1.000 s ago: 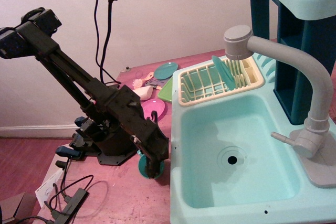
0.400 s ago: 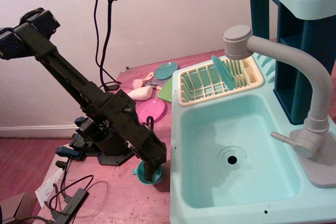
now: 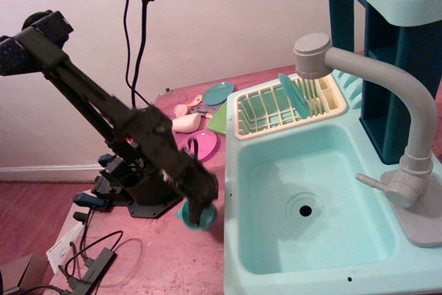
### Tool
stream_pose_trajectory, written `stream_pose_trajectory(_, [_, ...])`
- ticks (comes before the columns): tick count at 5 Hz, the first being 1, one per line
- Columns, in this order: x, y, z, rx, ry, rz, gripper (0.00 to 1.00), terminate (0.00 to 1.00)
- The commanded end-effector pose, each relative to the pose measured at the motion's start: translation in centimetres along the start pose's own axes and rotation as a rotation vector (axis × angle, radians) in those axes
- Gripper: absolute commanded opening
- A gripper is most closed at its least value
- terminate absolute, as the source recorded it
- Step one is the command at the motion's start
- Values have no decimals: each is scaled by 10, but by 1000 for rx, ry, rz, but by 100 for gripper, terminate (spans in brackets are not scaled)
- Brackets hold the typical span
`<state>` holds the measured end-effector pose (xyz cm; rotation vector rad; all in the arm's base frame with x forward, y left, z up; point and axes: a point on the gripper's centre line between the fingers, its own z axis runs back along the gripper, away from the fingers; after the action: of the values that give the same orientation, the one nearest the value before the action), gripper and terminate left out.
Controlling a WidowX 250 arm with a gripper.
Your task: Put cup from anywhere into sink
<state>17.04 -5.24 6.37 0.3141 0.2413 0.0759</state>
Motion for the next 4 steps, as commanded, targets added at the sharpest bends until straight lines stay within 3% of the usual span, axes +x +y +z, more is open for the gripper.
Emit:
stream_pose_trajectory(1, [31, 65, 77, 46, -100, -3, 0, 0])
stream_pose_trajectory(2, [66, 84, 117, 98, -162, -5, 0, 0])
stream_pose_trajectory(3, [107, 84, 138, 86, -235, 20, 0, 0])
stream_pose_trajectory(4, [130, 71, 139, 85, -240, -47, 0, 0])
